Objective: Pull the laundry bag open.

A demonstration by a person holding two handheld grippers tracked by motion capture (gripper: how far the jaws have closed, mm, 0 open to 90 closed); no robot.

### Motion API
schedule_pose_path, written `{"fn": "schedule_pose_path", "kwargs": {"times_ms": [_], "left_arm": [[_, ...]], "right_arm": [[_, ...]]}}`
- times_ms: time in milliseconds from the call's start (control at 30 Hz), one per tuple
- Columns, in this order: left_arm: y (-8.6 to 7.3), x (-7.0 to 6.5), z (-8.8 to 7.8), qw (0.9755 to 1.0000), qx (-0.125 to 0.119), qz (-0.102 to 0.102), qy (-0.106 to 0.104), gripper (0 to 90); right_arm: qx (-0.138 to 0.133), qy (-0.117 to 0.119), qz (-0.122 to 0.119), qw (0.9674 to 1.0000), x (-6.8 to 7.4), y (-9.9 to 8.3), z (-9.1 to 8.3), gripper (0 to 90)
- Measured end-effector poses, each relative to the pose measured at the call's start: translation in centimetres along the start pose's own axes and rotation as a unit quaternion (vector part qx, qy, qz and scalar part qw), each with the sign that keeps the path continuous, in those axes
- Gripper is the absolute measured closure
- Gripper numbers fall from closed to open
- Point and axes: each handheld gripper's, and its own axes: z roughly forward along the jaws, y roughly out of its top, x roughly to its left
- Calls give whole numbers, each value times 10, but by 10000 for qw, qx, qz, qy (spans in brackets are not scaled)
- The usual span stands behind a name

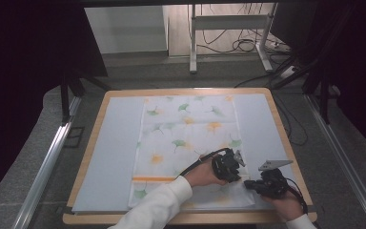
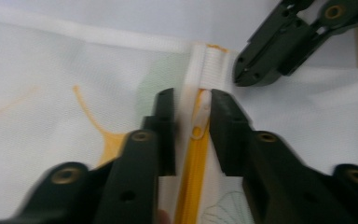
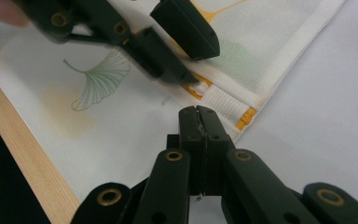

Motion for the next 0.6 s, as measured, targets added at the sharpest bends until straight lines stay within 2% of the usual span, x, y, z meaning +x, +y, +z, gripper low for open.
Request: {"fn": "schedule_pose_path", "kwargs": {"times_ms": [300, 600], "left_arm": [[1, 1, -1, 10000, -44, -84, -17, 794], [1, -1, -1, 10000, -47, -18, 39, 820]], "right_arm": [[-4, 29, 14, 10000, -1, 0, 0, 890], [-5, 31, 15, 10000, -1, 0, 0, 890]]}}
